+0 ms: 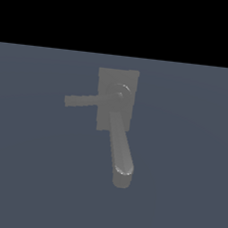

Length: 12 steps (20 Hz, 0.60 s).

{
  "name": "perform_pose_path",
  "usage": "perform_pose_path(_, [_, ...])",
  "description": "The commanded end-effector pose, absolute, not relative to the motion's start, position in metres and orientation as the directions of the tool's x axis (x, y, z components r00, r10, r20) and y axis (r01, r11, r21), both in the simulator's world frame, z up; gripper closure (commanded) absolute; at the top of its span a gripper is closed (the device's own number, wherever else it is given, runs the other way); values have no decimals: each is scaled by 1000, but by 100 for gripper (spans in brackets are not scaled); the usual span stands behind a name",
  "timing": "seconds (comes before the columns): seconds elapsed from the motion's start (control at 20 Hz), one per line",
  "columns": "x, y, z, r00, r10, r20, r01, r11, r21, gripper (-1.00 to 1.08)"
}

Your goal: Turn on the faucet by rotating a designated handle.

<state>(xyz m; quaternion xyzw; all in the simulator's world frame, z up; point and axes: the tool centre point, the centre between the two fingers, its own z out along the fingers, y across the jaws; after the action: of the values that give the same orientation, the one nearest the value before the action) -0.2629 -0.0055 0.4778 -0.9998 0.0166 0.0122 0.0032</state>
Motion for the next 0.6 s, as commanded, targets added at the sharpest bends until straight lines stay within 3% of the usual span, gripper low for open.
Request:
perform_pose_path(0.0, [-263, -5, 478, 999, -33, -24, -33, -999, -6, 108])
perform_pose_path(0.55, [-259, -8, 476, 1000, 9, -17, 8, -999, -44, 108])
